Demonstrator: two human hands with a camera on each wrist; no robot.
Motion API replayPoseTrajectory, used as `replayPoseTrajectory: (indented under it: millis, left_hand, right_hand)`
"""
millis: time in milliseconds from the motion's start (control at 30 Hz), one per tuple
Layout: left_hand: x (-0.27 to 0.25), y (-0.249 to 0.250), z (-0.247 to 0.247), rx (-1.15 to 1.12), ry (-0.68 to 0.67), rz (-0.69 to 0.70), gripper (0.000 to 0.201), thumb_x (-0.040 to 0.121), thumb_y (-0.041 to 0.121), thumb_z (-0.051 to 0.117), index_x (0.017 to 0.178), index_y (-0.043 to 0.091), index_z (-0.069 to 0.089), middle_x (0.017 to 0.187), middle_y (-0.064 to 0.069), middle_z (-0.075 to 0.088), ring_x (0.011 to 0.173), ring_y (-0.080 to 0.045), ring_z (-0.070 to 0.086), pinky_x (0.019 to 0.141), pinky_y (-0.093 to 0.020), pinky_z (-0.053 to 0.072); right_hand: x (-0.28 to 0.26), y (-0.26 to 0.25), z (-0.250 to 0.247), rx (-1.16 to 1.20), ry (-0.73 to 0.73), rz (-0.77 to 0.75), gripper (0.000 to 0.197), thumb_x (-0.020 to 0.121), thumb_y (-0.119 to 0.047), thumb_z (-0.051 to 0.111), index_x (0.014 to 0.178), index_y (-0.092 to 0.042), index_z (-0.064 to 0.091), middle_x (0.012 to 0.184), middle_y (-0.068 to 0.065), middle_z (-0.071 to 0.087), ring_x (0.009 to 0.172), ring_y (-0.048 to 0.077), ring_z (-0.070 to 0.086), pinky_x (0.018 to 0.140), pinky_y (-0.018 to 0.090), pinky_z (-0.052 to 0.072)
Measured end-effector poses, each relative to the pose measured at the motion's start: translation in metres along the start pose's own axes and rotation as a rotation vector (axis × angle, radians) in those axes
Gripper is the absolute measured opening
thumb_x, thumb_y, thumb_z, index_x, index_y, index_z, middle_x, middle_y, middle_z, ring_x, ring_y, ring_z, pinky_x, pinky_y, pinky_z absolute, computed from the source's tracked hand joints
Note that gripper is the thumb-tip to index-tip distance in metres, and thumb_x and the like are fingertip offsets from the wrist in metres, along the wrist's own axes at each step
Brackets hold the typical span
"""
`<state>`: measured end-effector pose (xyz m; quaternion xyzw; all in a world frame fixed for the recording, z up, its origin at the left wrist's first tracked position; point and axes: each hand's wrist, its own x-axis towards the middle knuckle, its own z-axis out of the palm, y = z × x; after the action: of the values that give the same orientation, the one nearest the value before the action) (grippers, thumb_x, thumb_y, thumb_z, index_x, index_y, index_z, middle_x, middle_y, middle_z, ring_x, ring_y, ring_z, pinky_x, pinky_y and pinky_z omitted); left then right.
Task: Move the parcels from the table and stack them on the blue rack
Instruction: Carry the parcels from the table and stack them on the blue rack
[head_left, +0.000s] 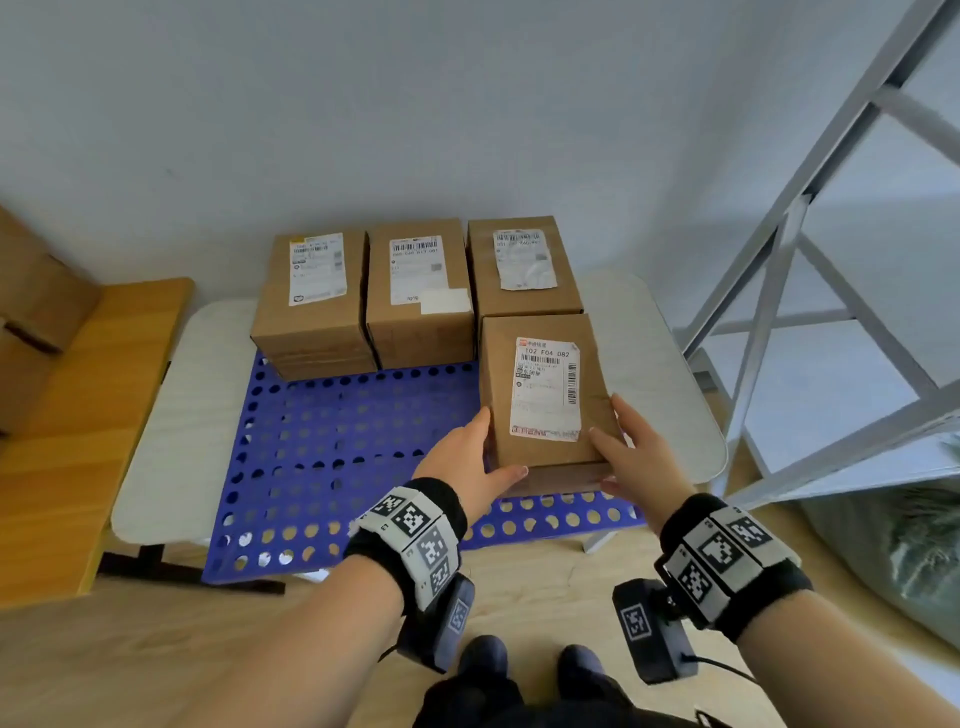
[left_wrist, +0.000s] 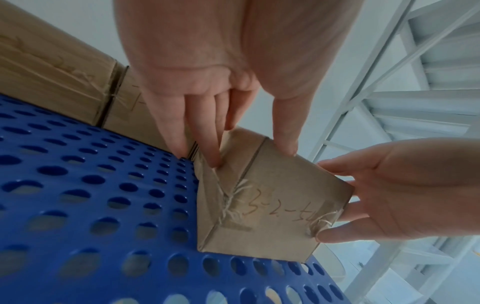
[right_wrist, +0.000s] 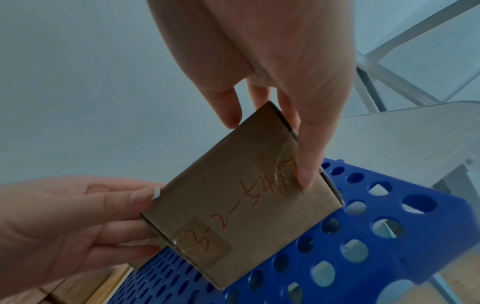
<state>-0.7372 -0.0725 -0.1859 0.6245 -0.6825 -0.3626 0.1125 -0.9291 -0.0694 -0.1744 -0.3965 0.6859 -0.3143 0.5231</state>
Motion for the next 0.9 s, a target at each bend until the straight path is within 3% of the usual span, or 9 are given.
replayPoseTrajectory:
  millis: [167,233,333,467,900]
  left_hand:
    - [0.0,0.008,0.008,-0.036,0.062,-0.073,0.086,0.083,0.042,0.065,0.149,0.025,0.013,0.141,0.002,0.045,0.125,-0.015,0.046,0.102,-0.037,0.042]
    - [-0.001,0.012,0.012,-0.05,0.073,-0.082,0.085,0.083,0.039,0.065,0.15,0.025,0.013,0.141,0.002,0.045,0.125,-0.016,0.046,0.102,-0.036,0.043]
    - [-0.002,0.017,0.015,-0.024,0.103,-0.112,0.084,0.085,0.038,0.063,0.15,0.025,0.012,0.139,0.001,0.046,0.123,-0.016,0.048,0.099,-0.033,0.044]
    - [-0.004,0.021,0.019,-0.016,0.142,-0.119,0.081,0.087,0.039,0.06,0.15,0.026,0.012,0.132,0.002,0.052,0.115,-0.015,0.053,0.093,-0.031,0.047]
    - [-0.008,0.028,0.02,0.044,0.148,-0.156,0.08,0.09,0.039,0.057,0.15,0.025,0.006,0.134,-0.003,0.05,0.116,-0.017,0.052,0.087,-0.029,0.046]
  right_hand:
    - [0.007,-0.004,-0.015,-0.044,-0.064,-0.047,0.049,0.096,-0.017,0.048,0.137,-0.04,0.034,0.116,-0.009,0.057,0.103,0.022,0.061,0.086,0.047,0.054]
    - [0.009,-0.004,-0.02,-0.078,-0.094,-0.065,0.048,0.095,-0.017,0.048,0.138,-0.036,0.038,0.121,-0.006,0.057,0.106,0.022,0.06,0.086,0.046,0.055]
    - [0.013,0.0,-0.022,-0.094,-0.123,-0.062,0.055,0.095,-0.017,0.049,0.146,-0.031,0.031,0.129,-0.002,0.054,0.103,0.022,0.062,0.083,0.044,0.056]
    - [0.016,0.002,-0.026,-0.119,-0.144,-0.081,0.056,0.095,-0.016,0.05,0.146,-0.03,0.03,0.131,-0.001,0.052,0.102,0.021,0.062,0.082,0.044,0.056]
    - [0.013,0.002,-0.025,-0.219,-0.129,-0.118,0.057,0.095,-0.019,0.05,0.147,-0.029,0.027,0.135,0.003,0.05,0.109,0.025,0.058,0.086,0.045,0.054]
